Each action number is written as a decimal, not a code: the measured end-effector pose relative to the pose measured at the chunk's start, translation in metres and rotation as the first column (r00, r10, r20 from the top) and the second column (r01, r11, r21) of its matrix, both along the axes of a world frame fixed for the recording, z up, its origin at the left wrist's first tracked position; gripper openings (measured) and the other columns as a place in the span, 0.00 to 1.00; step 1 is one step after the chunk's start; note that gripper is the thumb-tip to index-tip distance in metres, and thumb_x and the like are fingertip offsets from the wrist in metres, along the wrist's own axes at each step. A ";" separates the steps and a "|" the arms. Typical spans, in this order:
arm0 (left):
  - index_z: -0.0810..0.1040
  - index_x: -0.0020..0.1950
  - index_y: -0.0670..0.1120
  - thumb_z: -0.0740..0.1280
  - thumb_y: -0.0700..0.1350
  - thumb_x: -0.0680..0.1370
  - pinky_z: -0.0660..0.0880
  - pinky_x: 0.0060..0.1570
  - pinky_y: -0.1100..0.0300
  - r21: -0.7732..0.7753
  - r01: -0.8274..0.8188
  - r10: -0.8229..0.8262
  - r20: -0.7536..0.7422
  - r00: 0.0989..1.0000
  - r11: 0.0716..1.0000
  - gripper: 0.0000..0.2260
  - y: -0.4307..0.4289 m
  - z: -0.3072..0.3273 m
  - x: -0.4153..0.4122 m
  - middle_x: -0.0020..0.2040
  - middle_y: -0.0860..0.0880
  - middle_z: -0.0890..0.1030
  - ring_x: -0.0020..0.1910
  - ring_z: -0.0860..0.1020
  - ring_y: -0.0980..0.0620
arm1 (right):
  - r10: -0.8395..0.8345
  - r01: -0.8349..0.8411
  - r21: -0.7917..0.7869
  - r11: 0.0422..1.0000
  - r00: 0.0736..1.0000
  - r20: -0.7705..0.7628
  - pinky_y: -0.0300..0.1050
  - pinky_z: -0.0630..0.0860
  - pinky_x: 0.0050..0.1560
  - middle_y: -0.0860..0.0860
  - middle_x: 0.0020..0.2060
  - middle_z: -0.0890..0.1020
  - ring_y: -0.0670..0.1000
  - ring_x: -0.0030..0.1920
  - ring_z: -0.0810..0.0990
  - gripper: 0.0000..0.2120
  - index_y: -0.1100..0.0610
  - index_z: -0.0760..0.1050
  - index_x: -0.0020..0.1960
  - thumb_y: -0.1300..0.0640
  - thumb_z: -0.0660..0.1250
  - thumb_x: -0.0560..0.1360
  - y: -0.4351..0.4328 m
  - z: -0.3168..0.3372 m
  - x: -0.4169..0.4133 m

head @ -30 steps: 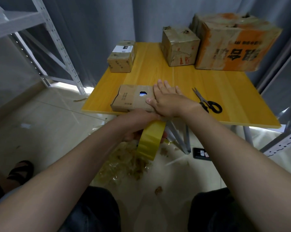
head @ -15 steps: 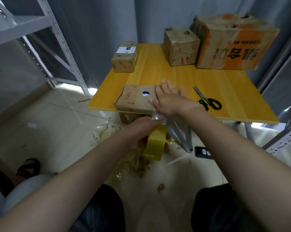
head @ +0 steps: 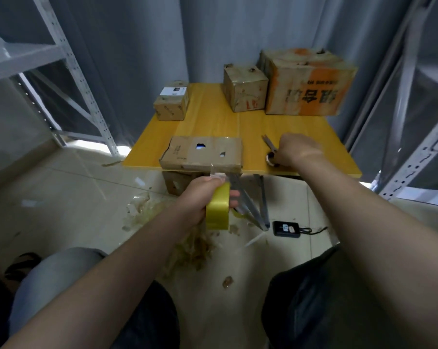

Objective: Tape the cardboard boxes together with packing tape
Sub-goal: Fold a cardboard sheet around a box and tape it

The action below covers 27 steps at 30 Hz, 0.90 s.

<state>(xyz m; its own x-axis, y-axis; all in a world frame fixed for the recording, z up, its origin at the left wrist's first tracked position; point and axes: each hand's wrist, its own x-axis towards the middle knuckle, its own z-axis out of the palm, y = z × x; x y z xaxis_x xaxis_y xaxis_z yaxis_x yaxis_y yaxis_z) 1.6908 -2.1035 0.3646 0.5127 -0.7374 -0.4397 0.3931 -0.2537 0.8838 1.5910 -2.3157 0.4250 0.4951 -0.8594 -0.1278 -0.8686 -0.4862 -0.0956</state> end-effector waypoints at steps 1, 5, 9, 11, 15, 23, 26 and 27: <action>0.76 0.60 0.43 0.62 0.45 0.86 0.83 0.35 0.53 0.012 0.001 -0.001 0.004 1.000 1.000 0.07 0.000 0.002 -0.001 0.46 0.39 0.88 0.40 0.88 0.42 | -0.006 0.006 0.014 1.000 1.000 0.011 0.45 0.66 0.30 0.54 0.39 0.79 0.55 0.37 0.76 0.15 0.56 0.75 0.42 0.47 0.71 0.79 0.001 -0.001 -0.002; 0.76 0.63 0.42 0.63 0.46 0.86 0.83 0.34 0.53 0.046 -0.006 0.006 0.002 1.000 0.999 0.09 0.004 0.011 -0.003 0.47 0.39 0.88 0.41 0.88 0.41 | -0.024 0.021 0.034 0.999 0.997 0.075 0.45 0.66 0.30 0.54 0.38 0.79 0.54 0.36 0.77 0.16 0.57 0.76 0.41 0.45 0.74 0.75 0.008 0.003 -0.001; 0.75 0.61 0.43 0.63 0.45 0.86 0.82 0.31 0.53 0.064 -0.005 0.005 0.011 1.000 0.998 0.07 0.006 0.017 -0.005 0.46 0.38 0.88 0.37 0.87 0.41 | -0.036 -0.122 0.228 0.966 0.810 0.585 0.52 0.81 0.38 0.51 0.34 0.83 0.54 0.36 0.84 0.18 0.59 0.80 0.38 0.44 0.76 0.70 0.028 0.016 0.021; 0.75 0.60 0.43 0.62 0.45 0.86 0.81 0.28 0.54 0.054 -0.011 0.011 0.006 1.000 0.998 0.06 0.006 0.019 -0.007 0.43 0.38 0.87 0.34 0.86 0.42 | -0.081 -0.326 0.344 0.881 0.612 0.787 0.48 0.80 0.34 0.49 0.33 0.82 0.52 0.32 0.84 0.13 0.58 0.79 0.36 0.49 0.75 0.68 0.047 0.021 0.042; 0.74 0.65 0.40 0.61 0.44 0.87 0.81 0.27 0.55 0.053 0.002 -0.001 -0.018 1.000 0.999 0.10 0.005 0.021 -0.010 0.39 0.39 0.87 0.30 0.85 0.43 | -0.139 -0.636 0.480 0.605 0.508 0.850 0.44 0.79 0.34 0.58 0.46 0.88 0.57 0.37 0.88 0.06 0.59 0.83 0.45 0.57 0.72 0.77 0.072 0.003 0.077; 0.77 0.56 0.39 0.63 0.41 0.86 0.81 0.27 0.54 0.092 0.014 -0.017 0.030 0.999 0.996 0.06 0.005 0.017 -0.003 0.43 0.35 0.86 0.31 0.85 0.41 | -0.085 -0.580 0.430 0.692 0.526 0.847 0.58 0.79 0.55 0.63 0.41 0.87 0.58 0.36 0.85 0.08 0.58 0.83 0.46 0.53 0.72 0.73 0.071 -0.033 0.095; 0.76 0.53 0.40 0.62 0.41 0.85 0.83 0.32 0.52 0.140 0.010 -0.021 0.076 0.997 0.990 0.06 -0.001 0.013 -0.004 0.47 0.34 0.86 0.33 0.85 0.41 | -0.057 -0.593 0.398 0.699 0.509 0.859 0.49 0.78 0.42 0.56 0.33 0.86 0.54 0.30 0.83 0.06 0.60 0.80 0.49 0.58 0.73 0.76 0.075 -0.035 0.095; 0.76 0.53 0.40 0.63 0.41 0.85 0.82 0.32 0.52 0.164 0.008 -0.019 0.067 0.998 0.986 0.05 -0.004 0.013 -0.005 0.48 0.34 0.86 0.34 0.85 0.40 | -0.060 -0.593 0.395 0.702 0.503 0.862 0.46 0.78 0.39 0.55 0.32 0.85 0.53 0.29 0.82 0.06 0.61 0.79 0.50 0.59 0.72 0.77 0.076 -0.035 0.095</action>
